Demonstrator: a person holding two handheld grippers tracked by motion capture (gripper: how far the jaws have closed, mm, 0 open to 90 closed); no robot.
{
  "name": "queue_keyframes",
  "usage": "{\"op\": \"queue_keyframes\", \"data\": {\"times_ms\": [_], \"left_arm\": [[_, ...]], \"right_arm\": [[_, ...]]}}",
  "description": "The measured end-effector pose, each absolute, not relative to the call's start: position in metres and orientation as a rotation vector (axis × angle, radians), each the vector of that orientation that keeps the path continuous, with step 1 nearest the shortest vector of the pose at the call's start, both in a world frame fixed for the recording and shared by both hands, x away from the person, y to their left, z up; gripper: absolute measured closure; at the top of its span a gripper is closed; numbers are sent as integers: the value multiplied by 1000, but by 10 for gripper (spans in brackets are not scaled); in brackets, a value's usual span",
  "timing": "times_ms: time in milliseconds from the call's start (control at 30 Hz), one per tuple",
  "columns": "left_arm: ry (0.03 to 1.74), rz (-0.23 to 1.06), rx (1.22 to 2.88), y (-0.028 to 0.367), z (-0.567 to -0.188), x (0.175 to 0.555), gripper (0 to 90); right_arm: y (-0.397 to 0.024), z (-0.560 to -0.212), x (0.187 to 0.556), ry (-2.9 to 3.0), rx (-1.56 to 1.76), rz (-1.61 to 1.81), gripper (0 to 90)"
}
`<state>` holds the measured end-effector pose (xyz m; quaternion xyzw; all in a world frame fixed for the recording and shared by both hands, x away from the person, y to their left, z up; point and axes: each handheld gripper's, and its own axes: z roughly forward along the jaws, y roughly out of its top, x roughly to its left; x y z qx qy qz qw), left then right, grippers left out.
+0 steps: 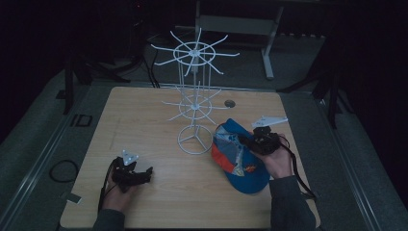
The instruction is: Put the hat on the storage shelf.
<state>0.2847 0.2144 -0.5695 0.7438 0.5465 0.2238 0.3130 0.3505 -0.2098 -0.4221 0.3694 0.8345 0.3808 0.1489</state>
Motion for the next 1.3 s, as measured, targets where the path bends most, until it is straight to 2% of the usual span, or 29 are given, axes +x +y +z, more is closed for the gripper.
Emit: {"op": "queue_keyframes", "data": {"times_ms": [1300], "left_arm": [[1442,587,1963,214,-569,285,133]], "right_arm": [[-217,-400,340,2365,1023,1164,878]]}}
